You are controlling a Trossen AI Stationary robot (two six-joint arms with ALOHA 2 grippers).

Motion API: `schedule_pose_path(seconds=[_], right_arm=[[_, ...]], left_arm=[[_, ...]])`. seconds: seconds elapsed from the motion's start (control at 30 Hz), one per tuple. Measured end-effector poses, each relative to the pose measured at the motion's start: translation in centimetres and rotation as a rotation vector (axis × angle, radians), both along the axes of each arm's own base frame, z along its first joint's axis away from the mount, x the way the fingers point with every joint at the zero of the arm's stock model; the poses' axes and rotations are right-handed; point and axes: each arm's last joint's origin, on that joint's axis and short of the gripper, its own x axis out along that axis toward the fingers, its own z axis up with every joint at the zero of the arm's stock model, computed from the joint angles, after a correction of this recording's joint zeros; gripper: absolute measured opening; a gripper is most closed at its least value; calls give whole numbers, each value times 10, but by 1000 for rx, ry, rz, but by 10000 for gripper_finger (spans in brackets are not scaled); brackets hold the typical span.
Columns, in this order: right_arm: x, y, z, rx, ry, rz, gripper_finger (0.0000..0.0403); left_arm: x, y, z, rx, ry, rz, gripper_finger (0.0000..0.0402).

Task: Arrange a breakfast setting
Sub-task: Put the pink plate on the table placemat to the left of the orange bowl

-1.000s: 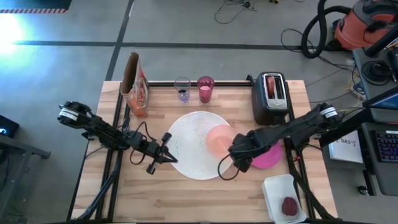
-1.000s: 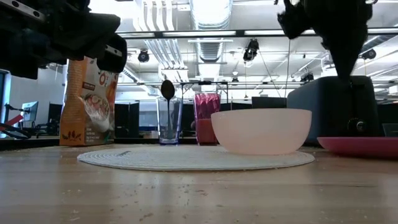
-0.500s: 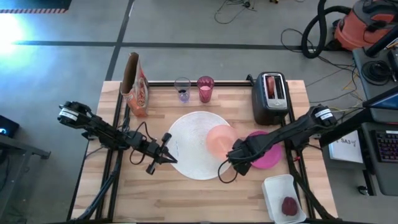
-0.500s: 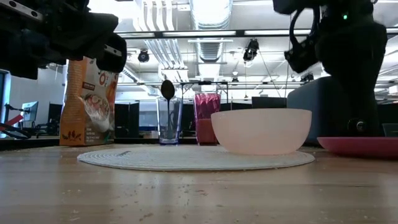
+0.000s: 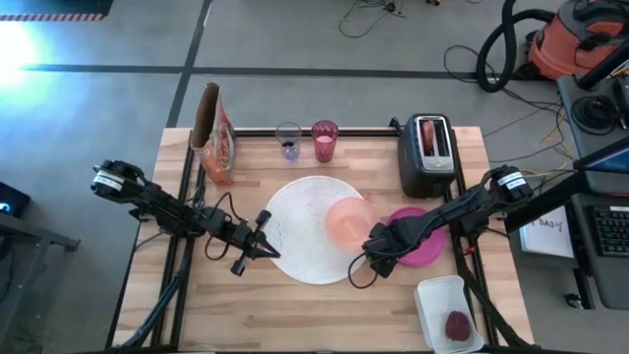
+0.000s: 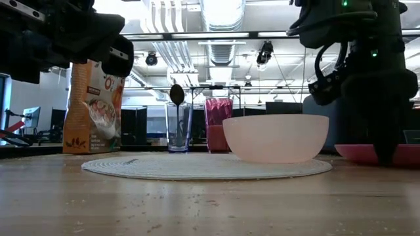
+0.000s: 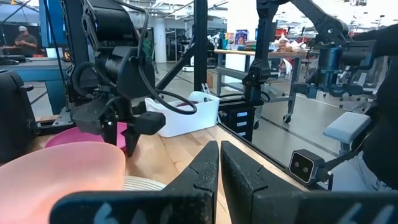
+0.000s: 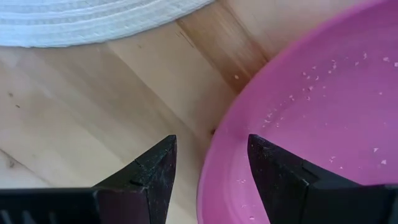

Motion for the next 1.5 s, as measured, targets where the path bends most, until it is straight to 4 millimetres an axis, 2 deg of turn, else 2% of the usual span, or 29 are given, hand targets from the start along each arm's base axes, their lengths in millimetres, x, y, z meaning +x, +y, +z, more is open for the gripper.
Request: schedule_pose_path(seconds=[0.2,0.6,0.8,1.0,1.3,1.5], right_arm=[[-1,0,-1,-2,6,-23,173],[-10,-4,-8,-11,57,-55,31],[-13,-4,1,-6,133,-44,16],[-13,-3,30,-20,223,-18,10],[4,3,83,7,162,141,10],[3,4,126,2,178,189,9]], left_arm=[[0,0,0,0,0,3,1],[0,1,0,-2,0,23,1],[1,1,0,-2,-1,26,1],[0,1,1,-4,-8,27,1],[8,-1,10,55,-78,35,1],[11,-2,15,96,-117,40,1]])
